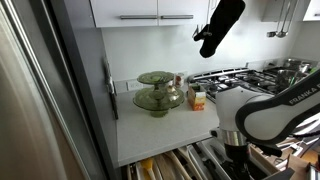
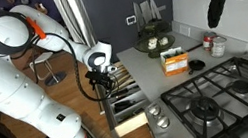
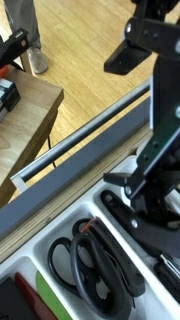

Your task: Open the top drawer to the left, remove it cooking stick and put it on the cupboard

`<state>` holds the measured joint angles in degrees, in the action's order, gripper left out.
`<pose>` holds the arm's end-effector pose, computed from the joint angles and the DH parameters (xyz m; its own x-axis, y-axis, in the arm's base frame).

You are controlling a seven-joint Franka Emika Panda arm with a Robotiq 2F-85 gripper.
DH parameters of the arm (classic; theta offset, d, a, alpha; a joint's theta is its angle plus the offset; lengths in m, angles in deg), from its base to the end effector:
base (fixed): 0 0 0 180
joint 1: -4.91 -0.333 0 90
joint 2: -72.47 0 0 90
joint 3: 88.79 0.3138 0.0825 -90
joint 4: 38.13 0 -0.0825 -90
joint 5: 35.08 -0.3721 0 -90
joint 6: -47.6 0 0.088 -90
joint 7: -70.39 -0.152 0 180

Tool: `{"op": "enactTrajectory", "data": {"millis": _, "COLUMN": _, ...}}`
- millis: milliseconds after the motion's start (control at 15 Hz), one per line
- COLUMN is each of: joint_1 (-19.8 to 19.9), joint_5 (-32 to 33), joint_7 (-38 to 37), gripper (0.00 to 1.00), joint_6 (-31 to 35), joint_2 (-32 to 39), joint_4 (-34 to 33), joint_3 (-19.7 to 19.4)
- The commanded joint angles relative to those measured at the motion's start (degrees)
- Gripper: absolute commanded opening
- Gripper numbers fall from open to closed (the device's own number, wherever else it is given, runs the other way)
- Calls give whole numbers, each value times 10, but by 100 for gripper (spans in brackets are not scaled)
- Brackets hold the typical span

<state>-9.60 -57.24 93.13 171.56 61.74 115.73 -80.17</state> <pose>0.3114 0.1607 0.2379 0.8196 0.5180 -0.2446 0.4364 -0.8412 -0.3191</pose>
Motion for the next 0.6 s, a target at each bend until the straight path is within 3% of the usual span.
{"op": "enactTrajectory", "data": {"millis": 0, "joint_1": 3, "joint_5": 1, "joint_7": 1, "gripper": 100, "joint_6": -1, "joint_2": 1, "joint_4": -1, "joint_3": -4}}
{"op": "enactTrajectory", "data": {"millis": 400, "joint_1": 6, "joint_5": 1, "joint_7": 3, "gripper": 100, "joint_6": -1, "joint_2": 2, "joint_4": -1, "joint_3": -7}}
{"op": "enactTrajectory", "data": {"millis": 533, "joint_1": -8, "joint_5": -36, "joint_7": 17, "gripper": 100, "joint_6": 31, "joint_2": 11, "joint_4": -7, "joint_3": 1}}
